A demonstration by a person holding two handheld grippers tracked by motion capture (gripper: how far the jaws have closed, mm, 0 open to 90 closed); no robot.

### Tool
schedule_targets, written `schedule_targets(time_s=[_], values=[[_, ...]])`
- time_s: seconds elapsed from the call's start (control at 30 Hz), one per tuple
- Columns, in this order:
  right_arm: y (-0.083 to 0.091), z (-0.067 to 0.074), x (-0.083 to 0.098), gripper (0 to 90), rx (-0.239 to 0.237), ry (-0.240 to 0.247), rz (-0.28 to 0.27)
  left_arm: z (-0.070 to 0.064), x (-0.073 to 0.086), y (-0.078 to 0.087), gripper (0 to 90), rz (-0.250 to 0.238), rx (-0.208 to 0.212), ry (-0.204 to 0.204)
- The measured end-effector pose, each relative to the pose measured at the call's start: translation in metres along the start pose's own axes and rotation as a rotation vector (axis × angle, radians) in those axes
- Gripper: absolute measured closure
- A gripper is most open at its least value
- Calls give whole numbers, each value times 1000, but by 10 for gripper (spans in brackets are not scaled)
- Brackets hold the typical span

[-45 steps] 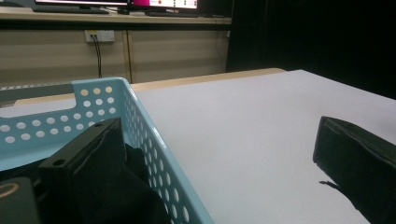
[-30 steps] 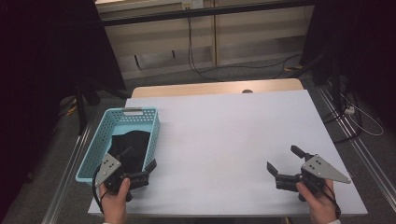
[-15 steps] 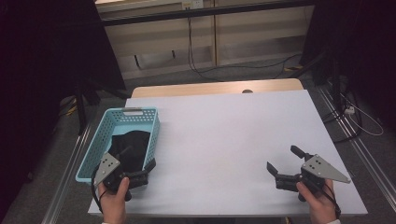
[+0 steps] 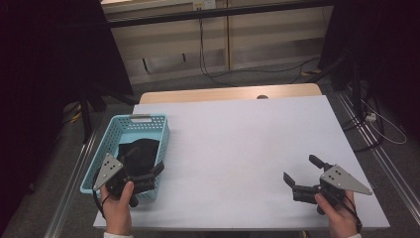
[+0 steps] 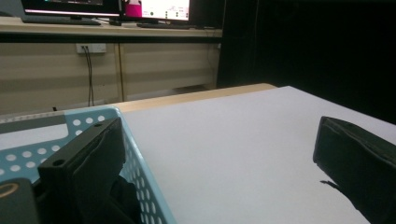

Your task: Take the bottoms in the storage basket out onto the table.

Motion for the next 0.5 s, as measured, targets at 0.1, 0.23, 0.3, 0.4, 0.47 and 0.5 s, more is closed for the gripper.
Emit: schedule_targets(time_s=[0.1, 0.23, 0.3, 0.4, 0.47, 0.5], values=[[1, -1, 0, 2, 2, -4, 1, 3, -5, -1, 25, 5, -7, -11], [2, -3, 0, 2, 6, -5, -1, 6, -13, -2, 24, 14, -6, -22], [2, -4, 0, 2, 7, -7, 0, 8, -16, -3, 25, 11, -4, -24], [2, -4, 0, 2, 6, -7, 0, 10, -20, -5, 25, 19, -3, -30], [2, -3, 0, 2, 7, -6, 1, 11, -21, -6, 24, 21, 1, -28], [2, -3, 0, 2, 5, -5, 2, 11, -21, -7, 24, 24, 2, -28]])
Point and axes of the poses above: each handheld gripper's, and its own axes: y roughly backward along the jaws, x roughly out of its underside, z roughly to its left, the point moved 3 cm from there along -y, roughly forward along the jaws, and after that the axes turned 1 degree about -x, right-handed, at the moved point
